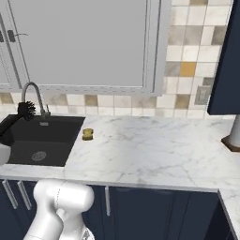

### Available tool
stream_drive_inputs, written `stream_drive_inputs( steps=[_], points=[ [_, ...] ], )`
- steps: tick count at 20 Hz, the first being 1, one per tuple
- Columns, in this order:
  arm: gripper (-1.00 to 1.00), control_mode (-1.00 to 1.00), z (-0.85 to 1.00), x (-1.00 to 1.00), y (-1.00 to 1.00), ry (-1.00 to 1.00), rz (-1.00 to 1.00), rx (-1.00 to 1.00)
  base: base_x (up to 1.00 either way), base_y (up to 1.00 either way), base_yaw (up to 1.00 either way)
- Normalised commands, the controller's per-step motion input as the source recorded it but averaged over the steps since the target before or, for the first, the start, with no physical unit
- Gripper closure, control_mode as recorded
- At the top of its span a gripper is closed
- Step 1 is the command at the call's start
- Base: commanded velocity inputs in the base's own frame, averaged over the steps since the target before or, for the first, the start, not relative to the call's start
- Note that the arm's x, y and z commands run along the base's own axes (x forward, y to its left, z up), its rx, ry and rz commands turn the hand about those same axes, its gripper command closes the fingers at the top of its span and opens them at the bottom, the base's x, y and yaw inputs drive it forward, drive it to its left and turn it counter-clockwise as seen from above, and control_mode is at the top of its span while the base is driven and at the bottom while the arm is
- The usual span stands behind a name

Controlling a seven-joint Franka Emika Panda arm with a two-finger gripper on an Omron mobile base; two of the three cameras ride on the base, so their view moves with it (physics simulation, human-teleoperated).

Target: Locate and retrieve the sponge and dish brush from the cabinet. Place them next to the sink.

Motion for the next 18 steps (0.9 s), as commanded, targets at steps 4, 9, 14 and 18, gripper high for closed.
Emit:
stream_drive_inputs(
  steps=[4,9,14,18],
  points=[
    [1.00,1.00,0.00,0.00,0.00,0.00,0.00,0.00,0.56,0.00,0.17],
    [1.00,1.00,0.00,0.00,0.00,0.00,0.00,0.00,0.79,0.02,0.22],
    [1.00,1.00,0.00,0.00,0.00,0.00,0.00,0.00,0.55,-0.01,0.17],
    [1.00,1.00,0.00,0.00,0.00,0.00,0.00,0.00,0.03,0.00,0.01]
  ],
)
